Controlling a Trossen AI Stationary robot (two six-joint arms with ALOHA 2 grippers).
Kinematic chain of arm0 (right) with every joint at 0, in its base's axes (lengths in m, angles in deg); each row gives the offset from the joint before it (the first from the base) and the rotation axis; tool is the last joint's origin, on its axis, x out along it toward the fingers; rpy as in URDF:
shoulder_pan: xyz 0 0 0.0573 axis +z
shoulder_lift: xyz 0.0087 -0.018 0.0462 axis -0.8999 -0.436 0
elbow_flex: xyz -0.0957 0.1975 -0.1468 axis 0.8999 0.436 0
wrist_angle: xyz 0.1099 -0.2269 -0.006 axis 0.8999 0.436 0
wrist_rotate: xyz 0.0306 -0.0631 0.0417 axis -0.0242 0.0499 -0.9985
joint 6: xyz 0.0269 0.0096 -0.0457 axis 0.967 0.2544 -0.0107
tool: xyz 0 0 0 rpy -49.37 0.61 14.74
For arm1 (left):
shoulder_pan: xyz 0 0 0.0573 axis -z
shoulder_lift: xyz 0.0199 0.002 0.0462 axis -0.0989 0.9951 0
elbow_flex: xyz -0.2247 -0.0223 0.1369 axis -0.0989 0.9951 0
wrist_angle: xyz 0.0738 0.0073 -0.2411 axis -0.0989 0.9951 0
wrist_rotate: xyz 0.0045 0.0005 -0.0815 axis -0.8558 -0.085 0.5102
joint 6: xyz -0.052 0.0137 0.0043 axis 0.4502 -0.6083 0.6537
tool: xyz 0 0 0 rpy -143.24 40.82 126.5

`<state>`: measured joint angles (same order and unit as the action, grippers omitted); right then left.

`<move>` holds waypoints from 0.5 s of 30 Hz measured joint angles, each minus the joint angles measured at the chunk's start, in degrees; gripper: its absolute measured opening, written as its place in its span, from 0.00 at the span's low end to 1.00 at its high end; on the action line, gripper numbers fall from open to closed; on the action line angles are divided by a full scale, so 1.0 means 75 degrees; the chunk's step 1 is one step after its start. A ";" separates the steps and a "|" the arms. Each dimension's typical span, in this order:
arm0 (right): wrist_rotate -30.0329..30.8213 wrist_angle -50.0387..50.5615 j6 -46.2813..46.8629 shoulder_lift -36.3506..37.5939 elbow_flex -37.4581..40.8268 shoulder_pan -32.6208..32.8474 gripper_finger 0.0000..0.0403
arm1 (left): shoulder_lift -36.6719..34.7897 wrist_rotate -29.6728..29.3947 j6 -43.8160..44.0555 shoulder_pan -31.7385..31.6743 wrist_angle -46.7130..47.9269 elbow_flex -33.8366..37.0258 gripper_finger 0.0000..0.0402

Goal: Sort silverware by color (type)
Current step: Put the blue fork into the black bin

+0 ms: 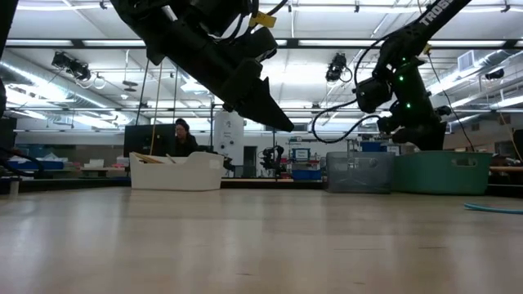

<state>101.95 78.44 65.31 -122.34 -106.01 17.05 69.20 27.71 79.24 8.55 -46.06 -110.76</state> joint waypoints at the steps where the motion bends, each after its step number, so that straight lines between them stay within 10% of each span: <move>1: -0.0027 0.0000 0.0000 0.0050 0.0000 0.0044 0.33 | 0.0000 0.0000 0.0000 0.0000 0.0000 0.0000 0.38; 15: -0.0391 0.0115 0.0468 0.1294 0.0000 0.0848 0.31 | 0.0000 0.0000 0.0000 0.0000 -0.0009 0.0000 0.38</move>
<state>99.01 79.30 68.82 -112.64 -106.01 23.41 69.20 27.71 79.24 8.55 -46.13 -110.76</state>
